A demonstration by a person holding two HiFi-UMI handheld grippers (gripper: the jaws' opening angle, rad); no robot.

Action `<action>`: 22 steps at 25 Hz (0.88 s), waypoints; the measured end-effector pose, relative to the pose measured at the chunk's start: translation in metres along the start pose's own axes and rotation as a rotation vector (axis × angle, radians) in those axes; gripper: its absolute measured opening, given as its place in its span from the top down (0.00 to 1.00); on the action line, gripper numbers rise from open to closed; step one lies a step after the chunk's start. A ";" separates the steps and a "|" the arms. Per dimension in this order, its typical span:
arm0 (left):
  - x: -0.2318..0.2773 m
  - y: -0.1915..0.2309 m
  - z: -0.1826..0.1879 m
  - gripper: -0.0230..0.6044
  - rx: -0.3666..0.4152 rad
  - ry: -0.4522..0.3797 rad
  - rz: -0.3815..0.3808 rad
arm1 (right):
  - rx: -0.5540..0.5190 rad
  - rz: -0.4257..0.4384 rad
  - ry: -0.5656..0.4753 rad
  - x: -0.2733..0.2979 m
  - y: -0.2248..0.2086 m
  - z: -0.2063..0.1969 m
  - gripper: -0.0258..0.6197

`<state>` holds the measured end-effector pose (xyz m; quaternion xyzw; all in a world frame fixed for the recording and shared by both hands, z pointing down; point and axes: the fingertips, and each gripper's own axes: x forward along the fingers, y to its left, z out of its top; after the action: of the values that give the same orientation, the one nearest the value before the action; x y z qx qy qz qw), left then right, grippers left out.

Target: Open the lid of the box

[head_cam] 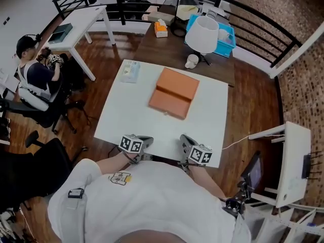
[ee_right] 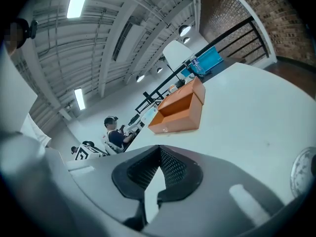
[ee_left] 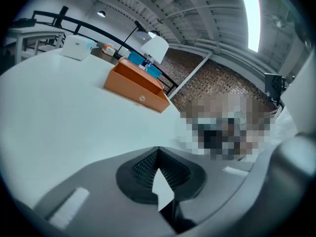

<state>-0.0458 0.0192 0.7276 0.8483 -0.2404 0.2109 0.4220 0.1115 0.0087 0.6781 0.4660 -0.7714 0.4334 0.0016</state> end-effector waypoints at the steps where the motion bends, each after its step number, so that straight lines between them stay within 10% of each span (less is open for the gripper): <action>1: -0.001 0.000 -0.001 0.96 -0.001 -0.002 0.006 | -0.004 -0.006 0.003 -0.001 -0.001 -0.002 0.96; 22: -0.015 -0.001 0.004 0.96 -0.014 -0.061 0.046 | -0.066 -0.055 0.055 -0.014 -0.001 -0.019 0.96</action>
<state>-0.0569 0.0199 0.7164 0.8456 -0.2741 0.1927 0.4155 0.1126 0.0312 0.6852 0.4747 -0.7717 0.4203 0.0499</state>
